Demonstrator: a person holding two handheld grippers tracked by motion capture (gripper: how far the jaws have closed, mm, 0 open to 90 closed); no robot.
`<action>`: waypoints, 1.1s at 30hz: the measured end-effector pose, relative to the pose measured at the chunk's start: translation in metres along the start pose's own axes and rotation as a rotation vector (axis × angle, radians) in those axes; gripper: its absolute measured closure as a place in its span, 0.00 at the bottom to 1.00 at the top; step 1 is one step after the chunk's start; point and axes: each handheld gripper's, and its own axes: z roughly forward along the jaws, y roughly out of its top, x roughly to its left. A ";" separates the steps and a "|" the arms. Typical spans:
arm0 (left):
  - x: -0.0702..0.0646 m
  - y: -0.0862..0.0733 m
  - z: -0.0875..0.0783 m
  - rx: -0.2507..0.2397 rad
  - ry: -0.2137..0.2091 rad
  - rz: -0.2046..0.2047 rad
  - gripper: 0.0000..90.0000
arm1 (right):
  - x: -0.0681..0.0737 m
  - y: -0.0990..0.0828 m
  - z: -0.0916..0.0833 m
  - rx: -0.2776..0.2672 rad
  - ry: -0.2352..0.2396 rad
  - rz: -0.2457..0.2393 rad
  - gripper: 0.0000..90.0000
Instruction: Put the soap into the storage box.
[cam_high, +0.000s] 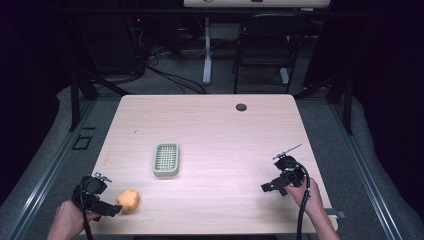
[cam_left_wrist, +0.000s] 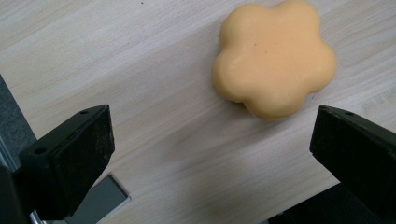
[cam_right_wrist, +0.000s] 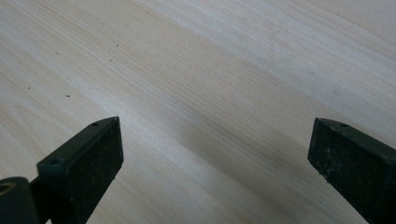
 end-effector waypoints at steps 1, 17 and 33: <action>0.000 0.000 0.000 0.000 0.000 0.000 0.00 | 0.000 0.000 0.000 0.000 0.000 0.000 0.03; -0.006 0.009 -0.003 0.000 -0.019 0.019 0.00 | 0.003 0.000 0.001 0.003 0.002 -0.004 0.04; -0.023 0.034 0.010 0.039 -0.024 0.095 0.00 | 0.003 0.000 0.002 0.021 0.003 -0.021 0.05</action>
